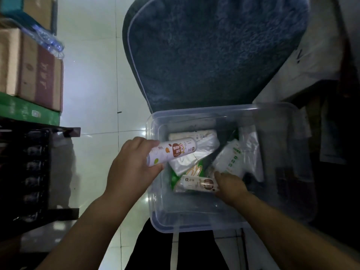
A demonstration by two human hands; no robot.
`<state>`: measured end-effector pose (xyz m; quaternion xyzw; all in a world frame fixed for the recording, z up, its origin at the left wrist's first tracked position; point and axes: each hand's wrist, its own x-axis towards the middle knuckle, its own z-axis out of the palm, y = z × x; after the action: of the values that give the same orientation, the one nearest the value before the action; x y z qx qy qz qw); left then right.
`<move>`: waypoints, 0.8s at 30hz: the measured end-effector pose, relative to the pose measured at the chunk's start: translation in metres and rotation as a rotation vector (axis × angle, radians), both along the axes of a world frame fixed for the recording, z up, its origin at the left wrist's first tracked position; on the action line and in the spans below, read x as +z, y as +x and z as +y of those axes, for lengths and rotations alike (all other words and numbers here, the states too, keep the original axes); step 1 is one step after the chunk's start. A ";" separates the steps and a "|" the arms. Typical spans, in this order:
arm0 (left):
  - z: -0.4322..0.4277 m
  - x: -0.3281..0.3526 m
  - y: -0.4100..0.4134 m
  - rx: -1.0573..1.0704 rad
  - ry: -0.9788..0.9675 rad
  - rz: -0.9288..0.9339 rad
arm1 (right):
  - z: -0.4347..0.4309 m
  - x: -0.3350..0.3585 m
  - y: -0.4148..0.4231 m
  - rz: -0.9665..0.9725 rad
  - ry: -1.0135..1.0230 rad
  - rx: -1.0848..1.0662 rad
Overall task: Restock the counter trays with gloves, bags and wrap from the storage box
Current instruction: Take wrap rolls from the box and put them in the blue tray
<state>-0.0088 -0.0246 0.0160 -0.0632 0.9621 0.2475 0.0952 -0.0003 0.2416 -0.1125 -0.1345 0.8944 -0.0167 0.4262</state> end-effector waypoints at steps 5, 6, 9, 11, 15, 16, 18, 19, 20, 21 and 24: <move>-0.002 0.039 0.003 -0.037 0.105 0.091 | 0.022 0.072 0.020 0.218 0.010 -0.156; -0.001 0.048 0.004 -0.041 0.135 0.106 | 0.025 0.088 0.027 0.276 0.012 -0.198; 0.003 0.072 0.009 -0.076 0.185 0.144 | 0.029 0.135 0.055 0.418 -0.001 -0.363; 0.008 0.087 0.012 -0.113 0.226 0.163 | 0.030 0.162 0.079 0.511 -0.033 -0.506; 0.028 0.109 0.025 -0.183 0.356 0.175 | 0.033 0.210 0.132 0.644 -0.020 -0.713; 0.036 0.114 0.029 -0.207 0.385 0.178 | 0.035 0.220 0.146 0.664 -0.002 -0.736; 0.054 0.125 0.037 -0.255 0.447 0.188 | 0.041 0.243 0.175 0.704 0.018 -0.781; 0.065 0.131 0.042 -0.275 0.486 0.193 | 0.045 0.254 0.190 0.731 0.028 -0.803; 0.077 0.137 0.047 -0.294 0.528 0.196 | 0.049 0.266 0.205 0.759 0.044 -0.828; 0.089 0.142 0.053 -0.317 0.565 0.200 | 0.054 0.277 0.221 0.789 0.063 -0.853; 0.128 0.162 0.075 -0.397 0.653 0.232 | 0.068 0.305 0.270 0.895 0.115 -0.922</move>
<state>0.0666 0.1029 0.1782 0.1861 0.8308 0.5225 0.0472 0.2694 0.3094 0.1928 0.2929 0.9511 -0.0923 -0.0326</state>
